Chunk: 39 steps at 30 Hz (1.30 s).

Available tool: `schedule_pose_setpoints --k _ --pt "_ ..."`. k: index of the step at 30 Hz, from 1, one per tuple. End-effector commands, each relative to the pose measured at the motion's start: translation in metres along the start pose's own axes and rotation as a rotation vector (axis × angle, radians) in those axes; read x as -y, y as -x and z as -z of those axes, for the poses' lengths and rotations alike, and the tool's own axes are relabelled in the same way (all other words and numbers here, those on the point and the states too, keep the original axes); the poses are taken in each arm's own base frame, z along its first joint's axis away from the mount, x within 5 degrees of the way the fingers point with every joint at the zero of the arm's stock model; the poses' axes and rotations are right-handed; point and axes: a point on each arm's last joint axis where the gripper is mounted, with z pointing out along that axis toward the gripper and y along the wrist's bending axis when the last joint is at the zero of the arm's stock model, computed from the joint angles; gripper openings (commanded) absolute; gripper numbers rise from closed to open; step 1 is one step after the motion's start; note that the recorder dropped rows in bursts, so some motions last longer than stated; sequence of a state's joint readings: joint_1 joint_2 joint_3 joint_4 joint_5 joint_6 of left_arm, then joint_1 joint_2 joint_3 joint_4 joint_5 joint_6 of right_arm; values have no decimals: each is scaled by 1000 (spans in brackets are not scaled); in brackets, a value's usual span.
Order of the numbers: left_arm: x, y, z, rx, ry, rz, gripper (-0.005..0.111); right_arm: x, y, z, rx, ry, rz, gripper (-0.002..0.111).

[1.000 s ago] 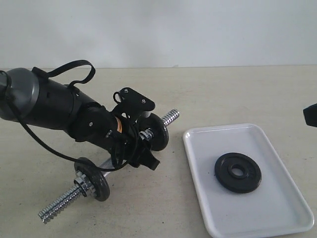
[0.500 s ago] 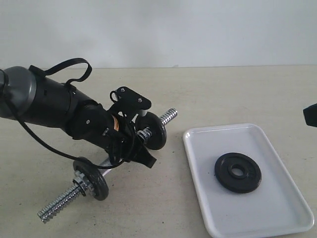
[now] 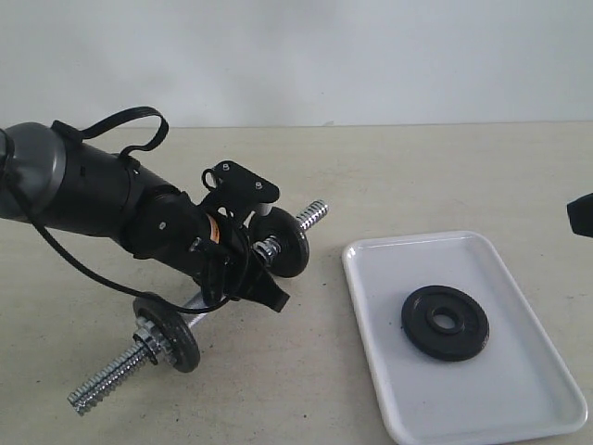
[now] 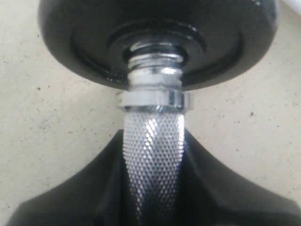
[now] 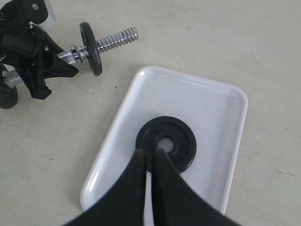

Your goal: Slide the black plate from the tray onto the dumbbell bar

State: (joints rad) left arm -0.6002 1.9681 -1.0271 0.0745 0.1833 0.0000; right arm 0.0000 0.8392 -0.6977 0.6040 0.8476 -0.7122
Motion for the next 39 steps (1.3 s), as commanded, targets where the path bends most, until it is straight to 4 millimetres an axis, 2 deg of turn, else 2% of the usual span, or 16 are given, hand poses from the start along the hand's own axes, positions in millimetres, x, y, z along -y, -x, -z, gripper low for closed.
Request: schedule_pose_setpoints --k 1,16,39 --pt "0 1 1 -1 1 7 26 1 0 0 1 -5 4 0" --pt "0 2 1 7 -1 15 26 1 0 0 3 -6 4 0" --pt "1 -6 -11 -28 -3 29 26 1 0 0 4 -8 4 0"
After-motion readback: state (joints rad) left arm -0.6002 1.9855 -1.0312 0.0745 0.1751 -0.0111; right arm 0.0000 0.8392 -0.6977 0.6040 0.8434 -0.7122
